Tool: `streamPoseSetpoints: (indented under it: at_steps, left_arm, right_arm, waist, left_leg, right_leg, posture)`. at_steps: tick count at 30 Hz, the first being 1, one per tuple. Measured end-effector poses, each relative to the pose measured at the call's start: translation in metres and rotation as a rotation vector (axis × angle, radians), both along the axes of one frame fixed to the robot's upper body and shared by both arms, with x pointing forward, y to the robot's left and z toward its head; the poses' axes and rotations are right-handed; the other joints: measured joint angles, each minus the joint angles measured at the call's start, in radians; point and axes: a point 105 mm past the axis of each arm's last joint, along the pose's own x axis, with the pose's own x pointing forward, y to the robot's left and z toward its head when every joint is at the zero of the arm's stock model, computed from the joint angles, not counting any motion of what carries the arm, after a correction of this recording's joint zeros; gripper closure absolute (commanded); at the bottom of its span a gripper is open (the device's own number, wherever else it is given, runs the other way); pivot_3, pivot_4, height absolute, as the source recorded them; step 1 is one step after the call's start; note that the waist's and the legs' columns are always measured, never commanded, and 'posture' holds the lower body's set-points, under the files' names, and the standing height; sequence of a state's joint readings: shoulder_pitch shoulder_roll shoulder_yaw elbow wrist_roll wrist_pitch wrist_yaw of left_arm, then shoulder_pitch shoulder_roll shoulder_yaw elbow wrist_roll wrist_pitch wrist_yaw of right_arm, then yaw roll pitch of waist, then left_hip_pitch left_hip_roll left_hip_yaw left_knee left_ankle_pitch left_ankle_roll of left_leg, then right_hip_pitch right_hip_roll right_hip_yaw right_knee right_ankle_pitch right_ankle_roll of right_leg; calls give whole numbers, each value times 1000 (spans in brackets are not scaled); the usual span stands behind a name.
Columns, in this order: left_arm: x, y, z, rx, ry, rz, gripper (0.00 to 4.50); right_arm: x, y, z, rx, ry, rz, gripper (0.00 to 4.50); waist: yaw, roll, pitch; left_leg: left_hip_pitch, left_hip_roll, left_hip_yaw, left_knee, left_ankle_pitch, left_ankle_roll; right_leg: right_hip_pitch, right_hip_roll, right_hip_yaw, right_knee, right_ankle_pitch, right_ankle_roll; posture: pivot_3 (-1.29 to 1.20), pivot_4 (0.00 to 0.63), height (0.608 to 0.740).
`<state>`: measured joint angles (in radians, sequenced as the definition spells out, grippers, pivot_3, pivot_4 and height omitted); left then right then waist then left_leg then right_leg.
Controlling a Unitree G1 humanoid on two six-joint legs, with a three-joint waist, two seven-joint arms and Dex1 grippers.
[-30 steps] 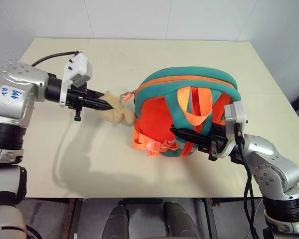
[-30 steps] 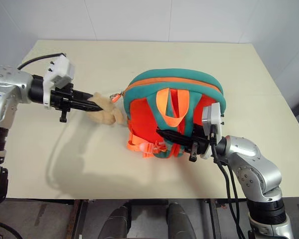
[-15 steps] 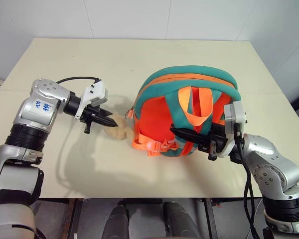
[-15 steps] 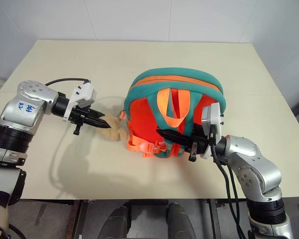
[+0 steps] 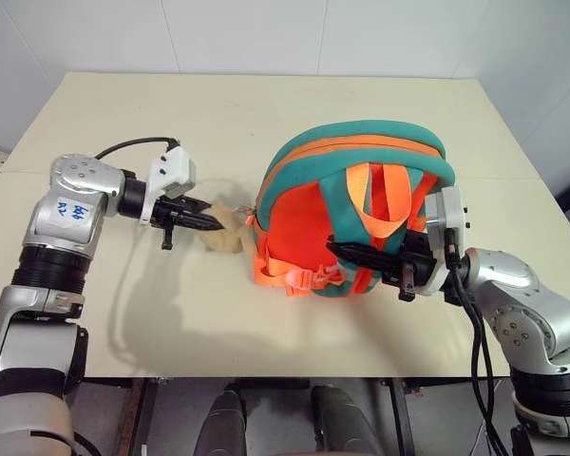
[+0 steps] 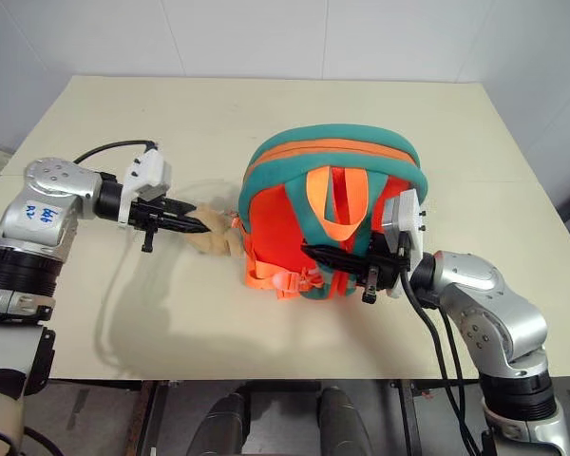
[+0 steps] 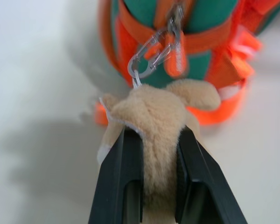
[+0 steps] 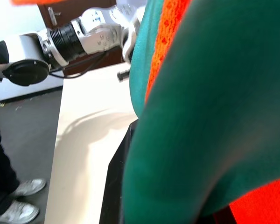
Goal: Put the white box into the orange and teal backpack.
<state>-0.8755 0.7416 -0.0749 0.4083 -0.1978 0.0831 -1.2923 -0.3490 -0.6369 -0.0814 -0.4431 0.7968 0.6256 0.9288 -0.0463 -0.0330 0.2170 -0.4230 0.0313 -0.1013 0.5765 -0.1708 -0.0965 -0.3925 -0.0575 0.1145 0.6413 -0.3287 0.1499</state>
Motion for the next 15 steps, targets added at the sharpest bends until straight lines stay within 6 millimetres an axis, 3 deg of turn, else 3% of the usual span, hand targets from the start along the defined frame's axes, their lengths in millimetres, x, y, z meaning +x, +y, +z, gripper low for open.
streamPoseSetpoints:
  at_steps: [2, 9, 10, 12, 15]
  left_arm:
    - [-1, 0, 9, -81, -80, -6, 2764]
    - [-14, 25, 13, -96, -46, 36, 390]
    - [-16, 29, 14, -91, -52, 48, 63]
    - [-18, 37, 16, -86, -56, 76, 24]
    - [-27, 61, 14, -125, 33, 168, 24]
  right_arm:
    - [-1, 0, 0, -21, 1, 17, 2446]
    - [-4, -2, 2, -58, -12, 45, 19]
    - [-4, -4, 2, -70, -12, 49, 0]
    - [-4, -9, 2, -92, -17, 46, 0]
    - [1, -33, -2, -194, -29, 2, 0]
  waist:
    - [5, 0, 0]
    - [0, 0, 0]
    - [0, 0, 0]
    - [1, 0, 0]
    - [-3, 0, 0]
  left_leg:
    - [0, 0, 0, 1, 0, 0]
    - [0, 0, 0, 1, 0, 0]
    - [0, 0, 0, 1, 0, 0]
    - [0, 0, 0, 1, 0, 0]
    - [0, 0, 0, 0, 0, 0]
  right_leg:
    - [0, 0, 0, 1, 0, 0]
    - [0, 0, 0, 1, 0, 0]
    - [0, 0, 0, 1, 0, 0]
    - [0, 0, 0, 1, 0, 0]
    - [0, 0, 0, 1, 0, 0]
  posture:
    - [0, 150, 740]
    - [0, 150, 740]
    - [0, 150, 740]
    - [0, 150, 740]
    - [0, 150, 740]
